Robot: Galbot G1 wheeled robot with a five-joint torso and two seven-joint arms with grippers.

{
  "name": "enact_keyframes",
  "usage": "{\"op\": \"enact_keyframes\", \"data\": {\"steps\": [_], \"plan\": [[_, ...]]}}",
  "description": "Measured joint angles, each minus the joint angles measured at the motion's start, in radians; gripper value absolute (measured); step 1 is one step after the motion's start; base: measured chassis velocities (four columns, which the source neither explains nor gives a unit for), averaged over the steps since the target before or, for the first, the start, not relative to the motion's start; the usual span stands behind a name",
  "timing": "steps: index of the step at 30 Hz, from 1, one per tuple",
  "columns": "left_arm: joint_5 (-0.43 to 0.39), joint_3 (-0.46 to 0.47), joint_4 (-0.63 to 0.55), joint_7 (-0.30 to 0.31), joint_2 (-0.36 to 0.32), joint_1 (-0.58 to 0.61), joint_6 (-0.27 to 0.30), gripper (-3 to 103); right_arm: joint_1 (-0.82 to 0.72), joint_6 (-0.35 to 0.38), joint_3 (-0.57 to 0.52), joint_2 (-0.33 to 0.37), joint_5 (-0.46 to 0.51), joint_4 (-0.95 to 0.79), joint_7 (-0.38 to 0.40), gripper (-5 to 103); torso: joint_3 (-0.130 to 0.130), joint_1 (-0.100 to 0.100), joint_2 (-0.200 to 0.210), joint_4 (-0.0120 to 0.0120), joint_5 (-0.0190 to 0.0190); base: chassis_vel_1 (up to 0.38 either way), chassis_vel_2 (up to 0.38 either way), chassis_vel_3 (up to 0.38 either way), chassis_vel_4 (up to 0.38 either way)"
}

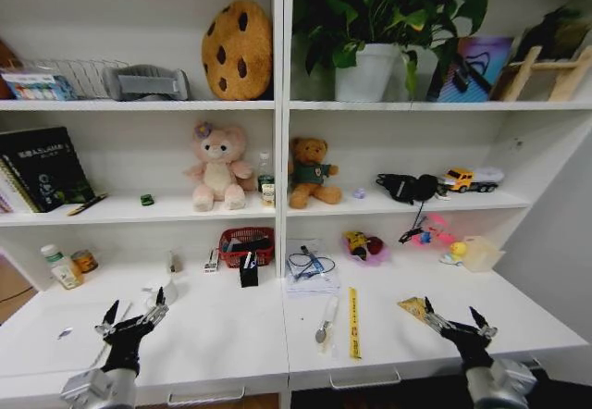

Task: Organize the objects on the table.

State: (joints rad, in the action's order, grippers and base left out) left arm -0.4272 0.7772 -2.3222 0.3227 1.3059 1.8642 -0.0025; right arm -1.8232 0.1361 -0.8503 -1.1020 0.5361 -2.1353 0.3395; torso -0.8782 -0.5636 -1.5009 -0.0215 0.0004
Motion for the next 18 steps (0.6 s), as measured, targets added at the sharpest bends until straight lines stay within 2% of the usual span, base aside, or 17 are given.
{"op": "enact_keyframes", "data": {"steps": [8, 18], "plan": [[-0.001, 0.004, 0.003, 0.002, -0.001, -0.001, 0.000, 100, 0.147, 0.023, 0.091, 0.113, 0.029, 0.188, -0.016, 100, 0.000, 0.000, 0.000, 0.0002, -0.0003, 0.000, 0.000, 0.000, 0.000], [-0.004, 0.016, 0.005, 0.002, 0.007, 0.010, -0.001, 100, 0.280, 0.025, 0.224, 0.139, 0.040, 0.334, -0.037, 100, 0.000, 0.000, 0.000, 0.0002, -0.0005, 0.000, 0.000, 0.000, 0.000]]}}
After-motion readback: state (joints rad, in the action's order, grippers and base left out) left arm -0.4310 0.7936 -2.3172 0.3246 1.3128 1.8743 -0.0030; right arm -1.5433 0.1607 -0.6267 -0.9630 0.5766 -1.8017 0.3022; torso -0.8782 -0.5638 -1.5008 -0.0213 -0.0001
